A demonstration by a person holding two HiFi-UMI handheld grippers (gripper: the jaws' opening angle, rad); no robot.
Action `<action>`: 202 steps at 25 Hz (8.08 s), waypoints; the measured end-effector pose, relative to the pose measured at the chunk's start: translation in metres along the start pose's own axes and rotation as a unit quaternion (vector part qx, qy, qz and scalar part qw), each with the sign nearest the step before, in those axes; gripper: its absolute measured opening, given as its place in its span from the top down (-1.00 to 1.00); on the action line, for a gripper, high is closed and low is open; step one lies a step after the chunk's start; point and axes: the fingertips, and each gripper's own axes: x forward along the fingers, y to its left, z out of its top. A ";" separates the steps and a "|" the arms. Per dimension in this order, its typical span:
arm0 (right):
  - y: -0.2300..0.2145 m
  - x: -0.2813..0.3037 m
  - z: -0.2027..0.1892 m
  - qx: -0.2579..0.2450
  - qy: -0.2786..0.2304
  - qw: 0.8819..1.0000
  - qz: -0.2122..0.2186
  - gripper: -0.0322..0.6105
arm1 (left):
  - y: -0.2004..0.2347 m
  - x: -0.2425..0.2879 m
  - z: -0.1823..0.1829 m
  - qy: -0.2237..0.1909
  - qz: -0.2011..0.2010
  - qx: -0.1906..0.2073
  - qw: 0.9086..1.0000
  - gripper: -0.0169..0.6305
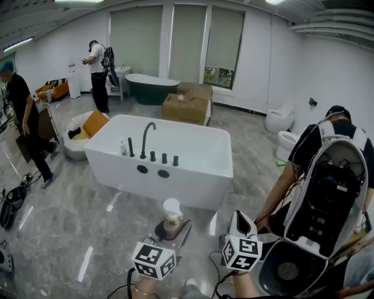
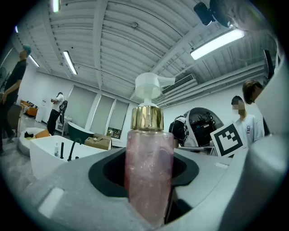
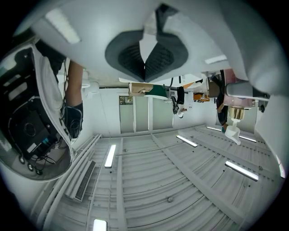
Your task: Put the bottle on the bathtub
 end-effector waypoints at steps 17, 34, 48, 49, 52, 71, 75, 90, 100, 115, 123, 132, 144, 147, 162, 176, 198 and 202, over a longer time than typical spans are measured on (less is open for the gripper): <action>-0.040 0.156 0.039 -0.001 -0.016 0.999 0.028 0.89 | 0.050 0.148 0.023 -0.008 0.011 0.014 1.000 0.26; -0.097 0.304 0.044 0.008 -0.004 1.000 0.029 0.89 | 0.099 0.288 0.021 -0.004 0.009 0.018 1.000 0.26; -0.114 0.392 0.039 0.015 0.010 1.000 0.014 0.89 | 0.150 0.370 0.018 0.008 -0.005 0.015 1.000 0.26; -0.114 0.402 0.042 0.015 0.009 1.000 0.011 0.89 | 0.157 0.380 0.021 0.008 -0.008 0.018 1.000 0.26; -0.112 0.432 0.049 0.014 0.010 1.000 0.002 0.89 | 0.180 0.407 0.028 0.009 -0.019 0.026 0.999 0.26; -0.092 0.638 0.090 0.003 0.020 0.999 -0.046 0.89 | 0.337 0.571 0.057 0.008 -0.068 0.011 0.998 0.26; -0.079 0.664 0.086 0.002 0.025 0.999 -0.046 0.89 | 0.365 0.584 0.046 0.020 -0.070 0.003 0.997 0.26; -0.087 0.706 0.056 0.007 0.063 0.997 -0.037 0.89 | 0.399 0.605 0.016 0.056 -0.036 -0.013 0.998 0.26; -0.152 0.706 0.007 0.027 0.097 0.993 -0.066 0.89 | 0.369 0.641 -0.038 0.097 -0.057 -0.012 0.994 0.26; -0.209 0.700 -0.123 0.067 0.172 0.977 -0.102 0.89 | 0.334 0.669 -0.178 0.194 -0.099 -0.038 0.975 0.25; -0.229 0.712 -0.158 0.078 0.186 0.973 -0.114 0.89 | 0.314 0.691 -0.219 0.218 -0.144 -0.023 0.965 0.26; -0.252 0.718 -0.186 0.077 0.192 0.970 -0.125 0.89 | 0.288 0.728 -0.262 0.222 -0.195 -0.014 0.955 0.26; -0.286 0.715 -0.234 0.093 0.199 0.965 -0.142 0.89 | 0.260 0.771 -0.312 0.211 -0.211 -0.004 0.954 0.25; -0.292 0.713 -0.249 0.098 0.205 0.963 -0.144 0.89 | 0.255 0.782 -0.322 0.207 -0.214 0.000 0.955 0.25; -0.315 0.691 -0.296 0.112 0.230 0.955 -0.148 0.89 | 0.222 0.814 -0.346 0.171 -0.237 0.031 0.956 0.25; -0.316 0.672 -0.311 0.128 0.237 0.950 -0.157 0.89 | 0.220 0.799 -0.345 0.149 -0.249 0.034 0.957 0.23; -0.292 0.673 -0.318 0.133 0.241 0.949 -0.154 0.89 | 0.222 0.768 -0.352 0.152 -0.359 0.164 0.906 0.26; -0.285 0.674 -0.319 0.132 0.242 0.949 -0.151 0.89 | 0.229 0.768 -0.352 0.153 -0.350 0.155 0.911 0.26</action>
